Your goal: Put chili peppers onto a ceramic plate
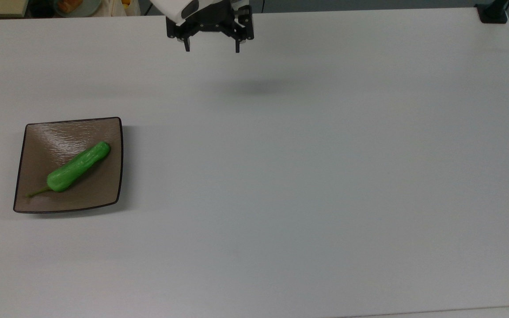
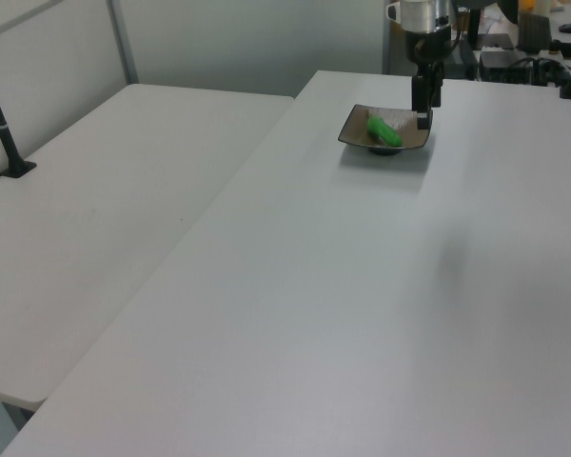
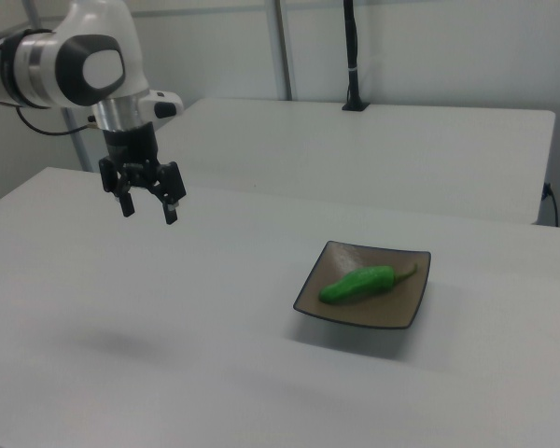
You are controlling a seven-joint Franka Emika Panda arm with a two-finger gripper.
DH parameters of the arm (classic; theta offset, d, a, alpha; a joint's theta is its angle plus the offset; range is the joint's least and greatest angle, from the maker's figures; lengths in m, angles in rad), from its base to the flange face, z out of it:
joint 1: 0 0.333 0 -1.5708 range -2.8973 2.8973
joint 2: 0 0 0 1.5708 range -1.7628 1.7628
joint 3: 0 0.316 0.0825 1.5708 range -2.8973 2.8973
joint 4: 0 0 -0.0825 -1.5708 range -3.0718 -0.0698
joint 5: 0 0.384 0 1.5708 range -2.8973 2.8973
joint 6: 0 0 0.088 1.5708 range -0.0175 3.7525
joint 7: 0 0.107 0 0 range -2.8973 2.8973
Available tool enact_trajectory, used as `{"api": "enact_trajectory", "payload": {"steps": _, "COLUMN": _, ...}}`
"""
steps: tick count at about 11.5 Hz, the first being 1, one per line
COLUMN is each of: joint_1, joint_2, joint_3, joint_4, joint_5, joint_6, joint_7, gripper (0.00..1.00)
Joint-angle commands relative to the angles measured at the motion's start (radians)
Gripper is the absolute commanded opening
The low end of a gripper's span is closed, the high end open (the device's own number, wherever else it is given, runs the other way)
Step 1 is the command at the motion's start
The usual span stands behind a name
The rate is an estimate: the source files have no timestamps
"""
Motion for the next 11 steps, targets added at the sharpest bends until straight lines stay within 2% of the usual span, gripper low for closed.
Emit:
{"api": "enact_trajectory", "payload": {"steps": 1, "joint_1": 0.146, "joint_2": -0.046, "joint_3": -0.133, "joint_4": -0.072, "joint_5": -0.016, "joint_6": 0.047, "joint_7": -0.007, "gripper": 1.00}}
{"api": "enact_trajectory", "payload": {"steps": 3, "joint_1": 0.191, "joint_2": -0.047, "joint_3": -0.176, "joint_4": -0.106, "joint_5": -0.016, "joint_6": 0.109, "joint_7": -0.007, "gripper": 1.00}}
{"api": "enact_trajectory", "payload": {"steps": 5, "joint_1": 0.248, "joint_2": -0.047, "joint_3": -0.240, "joint_4": -0.108, "joint_5": -0.016, "joint_6": 0.114, "joint_7": -0.008, "gripper": 1.00}}
{"api": "enact_trajectory", "payload": {"steps": 8, "joint_1": 0.251, "joint_2": -0.047, "joint_3": -0.247, "joint_4": -0.102, "joint_5": -0.002, "joint_6": 0.103, "joint_7": -0.015, "gripper": 1.00}}
{"api": "enact_trajectory", "payload": {"steps": 11, "joint_1": 0.243, "joint_2": -0.041, "joint_3": -0.247, "joint_4": -0.099, "joint_5": -0.002, "joint_6": 0.154, "joint_7": 0.047, "gripper": 1.00}}
